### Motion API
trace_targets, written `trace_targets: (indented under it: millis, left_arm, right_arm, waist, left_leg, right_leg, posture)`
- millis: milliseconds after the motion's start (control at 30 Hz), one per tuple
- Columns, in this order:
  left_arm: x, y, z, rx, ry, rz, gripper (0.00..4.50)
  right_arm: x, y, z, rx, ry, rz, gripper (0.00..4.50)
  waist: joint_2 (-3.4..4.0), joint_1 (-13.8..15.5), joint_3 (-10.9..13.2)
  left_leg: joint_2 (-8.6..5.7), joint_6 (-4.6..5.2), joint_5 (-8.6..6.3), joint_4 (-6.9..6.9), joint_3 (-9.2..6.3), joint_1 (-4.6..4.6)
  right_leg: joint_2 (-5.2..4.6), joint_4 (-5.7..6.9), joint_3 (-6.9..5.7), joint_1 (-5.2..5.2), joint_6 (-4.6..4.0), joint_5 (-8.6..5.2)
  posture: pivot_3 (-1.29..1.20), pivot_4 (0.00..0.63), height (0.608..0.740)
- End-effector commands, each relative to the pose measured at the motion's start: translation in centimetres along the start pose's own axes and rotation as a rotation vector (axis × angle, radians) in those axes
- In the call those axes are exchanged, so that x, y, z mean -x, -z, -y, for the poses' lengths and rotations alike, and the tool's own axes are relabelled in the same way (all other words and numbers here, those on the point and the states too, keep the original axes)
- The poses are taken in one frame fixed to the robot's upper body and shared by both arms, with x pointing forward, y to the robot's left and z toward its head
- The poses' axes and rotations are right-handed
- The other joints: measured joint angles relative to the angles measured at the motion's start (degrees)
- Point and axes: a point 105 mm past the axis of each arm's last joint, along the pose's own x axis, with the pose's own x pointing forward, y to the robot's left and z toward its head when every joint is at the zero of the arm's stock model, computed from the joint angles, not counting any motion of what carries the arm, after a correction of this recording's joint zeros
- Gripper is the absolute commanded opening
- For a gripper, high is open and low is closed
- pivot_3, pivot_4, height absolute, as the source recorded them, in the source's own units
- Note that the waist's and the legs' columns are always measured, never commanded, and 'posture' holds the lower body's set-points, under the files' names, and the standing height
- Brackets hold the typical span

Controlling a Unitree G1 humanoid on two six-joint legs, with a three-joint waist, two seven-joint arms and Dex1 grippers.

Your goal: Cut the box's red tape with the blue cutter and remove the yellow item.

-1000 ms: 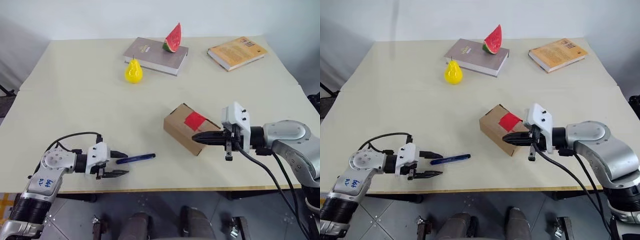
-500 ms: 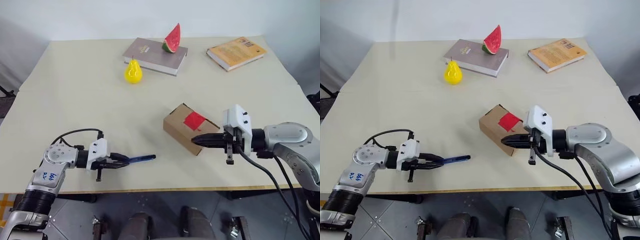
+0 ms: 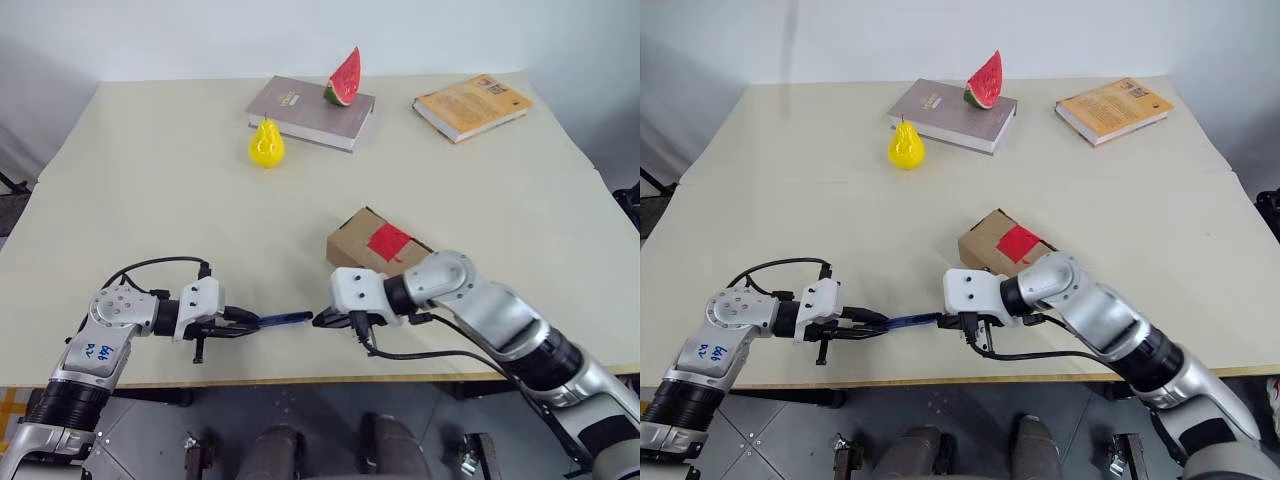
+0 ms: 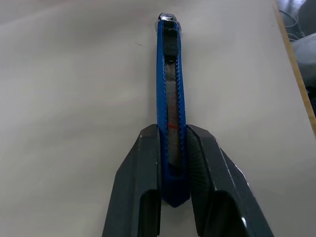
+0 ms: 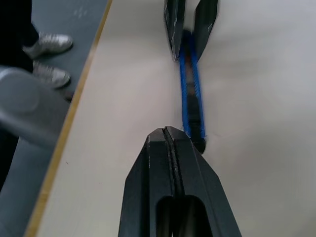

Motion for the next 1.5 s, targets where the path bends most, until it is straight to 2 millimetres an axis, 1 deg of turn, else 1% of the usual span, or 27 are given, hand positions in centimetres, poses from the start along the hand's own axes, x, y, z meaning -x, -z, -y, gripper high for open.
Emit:
trace_targets:
  millis: [33,300,433,633,767,900,1000,1033,1100,1233,1433,1500]
  left_arm:
    - [-1.4,1.5,2.0,0.055,0.097,-0.065,0.4]
    - [-1.5,1.2,2.1,0.051,0.098,-0.072,0.4]
    - [-1.7,1.0,2.0,0.05,0.095,-0.068,0.4]
    - [-1.8,0.8,2.1,0.052,0.099,-0.064,0.4]
    - [-1.9,0.7,2.1,0.054,0.1,-0.061,0.4]
    - [-1.9,0.7,2.2,0.06,0.102,-0.066,0.4]
    - [-2.0,0.6,2.2,0.065,0.105,-0.066,0.4]
    - [-2.0,0.6,2.2,0.065,0.104,-0.066,0.4]
    - [-2.0,0.6,2.2,0.066,0.106,-0.068,0.4]
    - [-2.2,0.5,2.2,0.067,0.108,-0.067,0.4]
    - [-2.3,0.3,2.1,0.066,0.109,-0.063,0.4]
    - [-2.4,0.3,2.1,0.065,0.109,-0.062,0.4]
  right_arm:
    - [-1.0,-0.8,1.3,0.084,0.02,0.003,0.0]
    - [-1.6,-1.1,0.8,0.099,-0.029,0.03,0.0]
    - [-1.9,-0.4,0.3,0.104,-0.051,0.005,0.0]
    - [-2.4,0.0,1.0,0.078,-0.02,0.013,0.0]
    - [-2.3,-0.6,1.6,0.08,0.008,0.044,0.0]
    - [-1.0,-2.5,1.0,0.072,-0.018,0.125,0.0]
    - [-0.2,-3.0,0.8,0.07,-0.012,0.139,0.0]
    - [-0.1,-2.9,1.0,0.069,-0.001,0.13,0.0]
    - [0.2,-1.2,0.7,0.046,-0.006,0.074,0.0]
    - [0.0,0.9,0.5,0.039,-0.006,-0.005,0.0]
    - [-0.6,2.3,0.2,0.025,-0.014,-0.037,0.0]
    - [-0.9,2.5,0.2,0.025,-0.02,-0.038,0.0]
  waist:
    - [0.01,-0.2,0.0]
    - [0.0,-0.3,0.0]
    - [0.0,-0.4,0.0]
    - [0.01,-0.5,0.0]
    - [0.0,-0.6,0.0]
    - [0.01,-0.6,0.0]
    - [0.01,-0.7,0.0]
    - [0.01,-0.8,0.0]
    - [0.0,-0.7,0.0]
    - [0.0,-0.9,0.0]
    - [0.02,-0.9,0.0]
    - [0.01,-0.9,0.0]
  left_leg:
    - [0.0,0.0,0.0,0.0,0.01,0.0]
    - [-0.06,0.0,0.0,0.02,-0.25,0.0]
    - [-0.07,0.0,0.0,0.03,-0.25,0.01]
    - [-0.07,-0.01,0.0,0.04,-0.28,0.03]
    - [-0.08,-0.01,0.0,0.07,-0.28,0.07]
    - [-0.09,-0.01,0.0,0.09,-0.31,0.05]
    - [-0.09,-0.02,0.0,0.08,-0.37,0.03]
    - [-0.1,-0.02,0.0,0.08,-0.37,0.02]
    - [-0.09,-0.02,0.0,0.08,-0.36,0.02]
    - [-0.12,-0.01,-0.01,0.08,-0.35,0.02]
    - [-0.1,-0.02,0.0,0.08,-0.32,0.07]
    - [-0.1,-0.02,0.0,0.08,-0.32,0.1]
  right_leg:
    - [0.0,0.01,0.0,0.0,0.0,0.0]
    - [-0.02,0.19,-0.07,0.0,0.01,0.01]
    - [-0.03,0.22,-0.07,0.01,0.01,0.01]
    - [-0.03,0.27,-0.07,0.02,0.01,0.01]
    - [-0.04,0.33,-0.05,0.04,0.01,0.01]
    - [-0.06,0.34,-0.05,0.04,0.01,0.01]
    - [-0.06,0.34,-0.07,0.03,0.01,0.01]
    - [-0.06,0.33,-0.07,0.03,0.01,0.01]
    - [-0.05,0.33,-0.07,0.03,0.01,0.01]
    - [-0.07,0.32,-0.03,0.03,0.01,0.01]
    - [-0.05,0.33,-0.03,0.06,0.01,0.01]
    - [-0.05,0.33,-0.03,0.08,0.01,0.01]
  posture:
    - [0.0,0.15,0.74]
    - [0.0,0.15,0.74]
    - [0.0,0.15,0.74]
    - [0.0,0.15,0.74]
    - [0.0,0.15,0.74]
    - [0.0,0.15,0.74]
    - [0.0,0.15,0.74]
    - [0.0,0.15,0.74]
    - [0.0,0.15,0.74]
    - [0.0,0.15,0.74]
    - [0.0,0.15,0.74]
    - [0.0,0.15,0.74]
